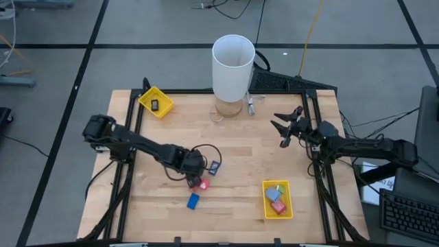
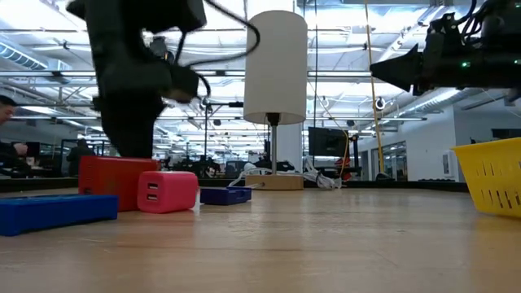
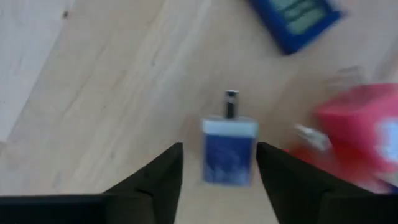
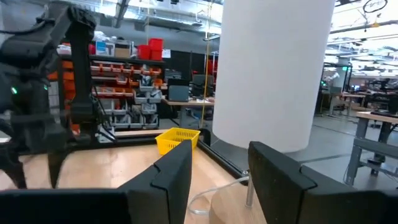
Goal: Pick & Place Office items
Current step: Put the violet charger adapter into the bottom yellow bin
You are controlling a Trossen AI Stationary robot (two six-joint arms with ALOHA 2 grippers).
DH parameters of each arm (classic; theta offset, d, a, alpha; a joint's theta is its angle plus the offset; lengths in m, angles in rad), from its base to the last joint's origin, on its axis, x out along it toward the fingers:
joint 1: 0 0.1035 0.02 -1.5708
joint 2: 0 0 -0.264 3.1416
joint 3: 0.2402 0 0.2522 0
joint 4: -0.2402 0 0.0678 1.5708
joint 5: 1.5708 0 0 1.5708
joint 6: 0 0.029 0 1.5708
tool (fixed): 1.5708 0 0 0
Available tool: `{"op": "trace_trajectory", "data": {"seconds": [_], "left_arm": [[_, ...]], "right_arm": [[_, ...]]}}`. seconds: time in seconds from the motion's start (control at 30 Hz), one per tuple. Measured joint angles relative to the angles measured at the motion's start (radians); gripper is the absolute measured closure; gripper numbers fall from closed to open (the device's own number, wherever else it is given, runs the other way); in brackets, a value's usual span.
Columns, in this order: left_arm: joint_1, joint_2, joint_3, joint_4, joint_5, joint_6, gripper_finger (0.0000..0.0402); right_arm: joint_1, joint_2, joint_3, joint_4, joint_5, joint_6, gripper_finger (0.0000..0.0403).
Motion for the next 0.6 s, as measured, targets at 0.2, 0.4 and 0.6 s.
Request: {"op": "trace_trajectory", "data": {"seconds": [0.2, 0.4, 0.6], "left_arm": [[0.020, 0.078, 0.000, 0.026, 0.087, 0.073, 0.0130], [0.015, 0.090, 0.003, 0.018, 0.112, 0.078, 0.0108], [0.016, 0.090, 0.003, 0.011, 0.134, 0.068, 0.0118]], "right_arm": [[-0.028, 0.027, 0.000, 0.008, -0.028, 0.021, 0.0257], [-0.034, 0.045, 0.000, 0.006, -0.028, 0.036, 0.0257], [-0.034, 0.058, 0.000, 0.015, -0.028, 0.054, 0.0257]]}}
